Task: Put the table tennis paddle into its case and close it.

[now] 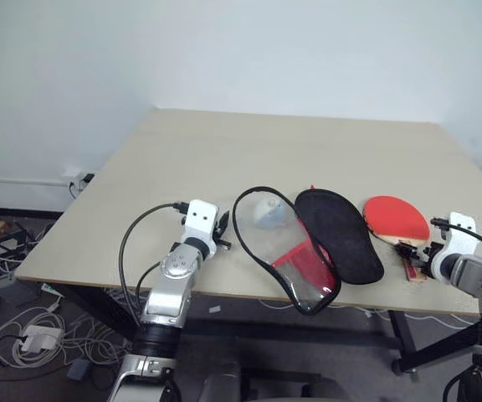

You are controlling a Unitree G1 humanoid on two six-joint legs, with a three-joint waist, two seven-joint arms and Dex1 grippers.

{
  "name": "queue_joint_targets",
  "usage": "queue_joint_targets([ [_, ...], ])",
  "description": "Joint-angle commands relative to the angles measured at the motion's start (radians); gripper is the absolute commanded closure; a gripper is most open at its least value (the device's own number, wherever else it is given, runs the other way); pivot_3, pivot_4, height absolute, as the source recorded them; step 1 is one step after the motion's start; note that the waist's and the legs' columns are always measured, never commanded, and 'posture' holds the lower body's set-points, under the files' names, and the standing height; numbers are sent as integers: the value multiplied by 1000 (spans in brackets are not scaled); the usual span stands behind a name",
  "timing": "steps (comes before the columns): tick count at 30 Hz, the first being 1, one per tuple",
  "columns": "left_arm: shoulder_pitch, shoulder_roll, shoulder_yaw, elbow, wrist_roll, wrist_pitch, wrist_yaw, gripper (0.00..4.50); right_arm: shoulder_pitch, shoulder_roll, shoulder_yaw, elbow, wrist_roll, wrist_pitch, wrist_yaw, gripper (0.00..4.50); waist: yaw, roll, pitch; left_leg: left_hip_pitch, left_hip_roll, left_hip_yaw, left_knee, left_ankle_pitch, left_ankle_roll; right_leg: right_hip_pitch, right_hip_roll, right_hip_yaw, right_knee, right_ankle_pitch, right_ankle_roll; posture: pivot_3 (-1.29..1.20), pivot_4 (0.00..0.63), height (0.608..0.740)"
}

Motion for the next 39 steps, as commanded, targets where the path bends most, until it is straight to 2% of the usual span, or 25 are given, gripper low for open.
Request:
queue_joint_targets([
  [1,-39,-3,-8,-21,-3,-26,-8,3201,-10,21,22,-14,-13,-14,-21,40,-1,0,0,0,0,0,0,0,0,0,0,0,0,0,0,0,0,715],
  [6,-27,6,2,-38,-6,-15,-14,3201,-15,70,59,-10,-38,-49,-48,40,-5,-2,-1,1,1,0,0,0,0,0,1,0,0,0,0,0,0,715],
  [8,-17,10,3,-51,-5,-9,-15,3201,-11,73,59,-12,-47,-69,-53,409,-5,-2,-1,1,1,0,0,0,0,0,1,0,0,0,0,0,0,715],
  [10,-5,13,5,-65,-6,0,-14,3201,-10,69,60,0,-63,-95,-57,907,-6,-2,-1,1,1,0,0,0,0,0,1,0,0,0,0,0,0,715],
  [15,11,14,4,-86,-8,12,-13,3201,-14,55,81,2,-84,-165,-43,2791,-3,-2,-1,1,1,0,0,0,0,0,1,0,0,0,0,0,0,715],
  [17,11,13,4,-89,-8,15,-11,3201,-20,43,82,-9,-77,-190,-23,3384,-3,-2,-1,1,1,0,0,0,0,0,1,0,0,0,0,0,0,715],
  [24,2,12,8,-77,-10,14,-8,3201,-91,21,20,-127,9,-161,31,3389,-1,2,1,0,0,0,0,0,0,0,0,0,0,0,0,0,0,715],
  [30,0,7,4,-73,-10,14,-10,3201,-121,60,97,-220,48,-84,39,3389,-1,2,0,0,1,0,0,0,0,-1,0,0,0,0,0,0,0,715],
  [39,7,9,8,-86,-11,18,-10,3201,-43,150,231,-264,40,-56,31,3389,5,2,0,-1,0,0,0,0,0,-1,0,0,0,0,0,0,0,715],
])
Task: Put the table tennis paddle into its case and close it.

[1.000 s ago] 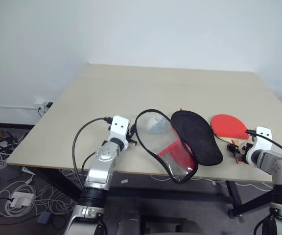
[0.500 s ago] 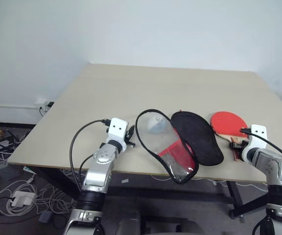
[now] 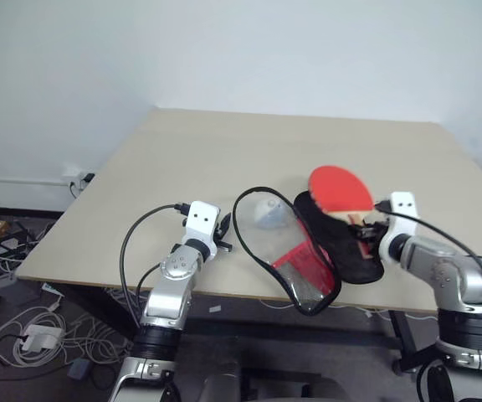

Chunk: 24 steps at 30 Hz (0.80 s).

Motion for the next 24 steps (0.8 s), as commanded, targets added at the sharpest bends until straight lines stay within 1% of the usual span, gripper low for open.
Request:
queue_joint_targets([
  [1,-14,3,7,-46,-10,-2,0,3201,3,-9,1,-45,-9,-26,-6,3389,2,0,0,0,0,0,0,0,0,0,0,0,0,0,0,0,0,715],
  [4,-12,2,6,-48,-9,-2,1,3201,16,-1,12,-25,-16,-35,-9,3389,1,0,0,0,0,0,0,0,0,0,0,0,0,0,0,0,0,715],
  [13,-14,1,5,-48,-8,-4,1,3201,59,-30,47,-16,-41,-42,23,3389,-2,0,0,0,0,0,0,0,0,0,0,0,0,0,0,0,0,715],
  [19,-21,2,8,-45,-10,-3,1,3201,51,-20,58,8,-50,-54,22,3389,-3,0,0,0,0,0,0,0,0,0,0,0,0,0,0,0,0,715],
  [21,-21,2,7,-45,-9,-3,0,3201,50,-17,56,7,-43,-55,27,2647,-3,0,0,0,0,0,0,0,0,0,0,0,0,0,0,0,0,715],
  [24,-22,2,3,-48,-8,-1,-2,3201,51,-42,78,-14,-32,-40,62,1632,-3,0,0,0,0,0,0,0,0,0,0,0,0,0,0,0,0,715],
])
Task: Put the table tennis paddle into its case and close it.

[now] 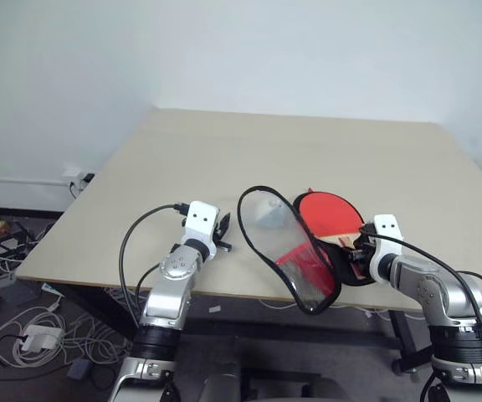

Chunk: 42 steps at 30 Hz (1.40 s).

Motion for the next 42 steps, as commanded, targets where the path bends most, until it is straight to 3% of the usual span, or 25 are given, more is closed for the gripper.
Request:
queue_joint_targets([
  [1,-21,5,-5,-51,-11,0,-15,3201,-17,-37,9,-56,30,15,55,1262,0,0,0,0,0,0,0,0,0,0,0,0,0,0,0,0,0,715],
  [4,-8,32,-50,-81,-13,1,-92,3201,-40,-55,-48,-122,85,25,93,204,0,0,0,0,0,0,0,0,0,0,0,0,0,0,0,0,0,715],
  [11,16,109,-97,-161,-127,141,-313,3201,-98,-138,-171,-202,172,-3,152,204,0,0,0,0,1,0,0,-1,-1,0,0,0,0,0,0,0,0,715],
  [17,-45,122,-166,-155,-193,228,-454,3201,-183,-73,-278,-98,177,-75,48,204,0,0,0,0,0,0,0,-1,0,0,0,0,0,0,0,0,0,715],
  [21,-133,48,-216,-65,-147,226,-418,3201,-241,-9,-375,-92,229,-127,-13,204,7,0,0,0,0,0,0,0,0,0,0,0,0,0,0,0,0,715],
  [24,-203,-58,-200,-3,-188,261,-383,3201,-264,18,-431,-129,296,-135,-44,204,6,0,0,0,-1,0,0,0,2,1,0,1,-1,0,0,0,0,715],
  [31,-415,-283,-165,275,-178,210,-285,3201,-250,35,-454,-125,308,-182,-137,204,6,0,0,0,-1,-1,1,-2,8,1,0,1,0,0,0,0,0,715],
  [38,-494,-334,-121,371,-228,288,-260,3201,-230,36,-445,-93,283,-222,-214,204,-2,2,0,0,0,-1,-2,-1,7,0,1,3,0,0,1,0,0,715],
  [42,-478,-340,-67,321,-293,480,-224,3201,-223,36,-444,-73,284,-235,-233,204,0,2,0,0,0,-2,-1,0,5,0,0,2,0,0,1,0,0,715],
])
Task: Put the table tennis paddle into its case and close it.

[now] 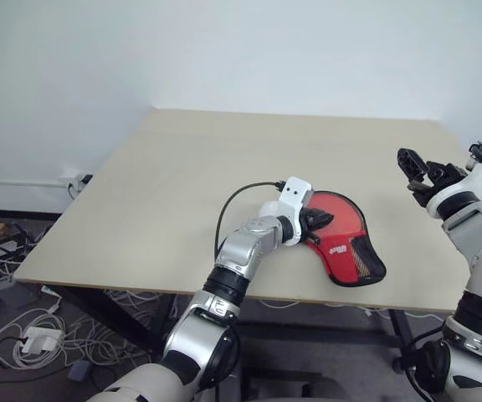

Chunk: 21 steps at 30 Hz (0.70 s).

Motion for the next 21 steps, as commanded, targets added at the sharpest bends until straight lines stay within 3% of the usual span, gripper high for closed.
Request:
queue_joint_targets([
  [1,-19,-41,57,-83,-83,158,32,3201,-6,-7,-3,-6,-1,-35,-13,204,0,0,0,0,0,0,0,0,0,0,0,0,0,0,0,0,0,715],
  [5,-15,-52,111,-102,-155,347,82,3201,6,1,34,-2,-15,-50,-20,204,-1,0,0,0,0,-2,0,0,0,0,0,0,0,0,0,0,0,715],
  [10,-51,-74,129,-34,-175,442,134,3201,7,5,56,10,-16,-62,-25,204,0,0,0,0,0,-2,0,1,-2,0,0,0,0,0,0,0,0,715],
  [15,-97,-121,199,57,-218,488,197,3201,17,4,65,17,-23,-74,-25,204,0,0,0,0,0,-2,0,1,-2,0,0,0,0,0,0,0,0,715],
  [21,-198,-166,286,261,-274,415,252,3201,34,8,66,16,-29,-87,-33,204,0,-1,0,0,0,-3,0,1,-2,0,0,0,0,0,0,0,0,715],
])
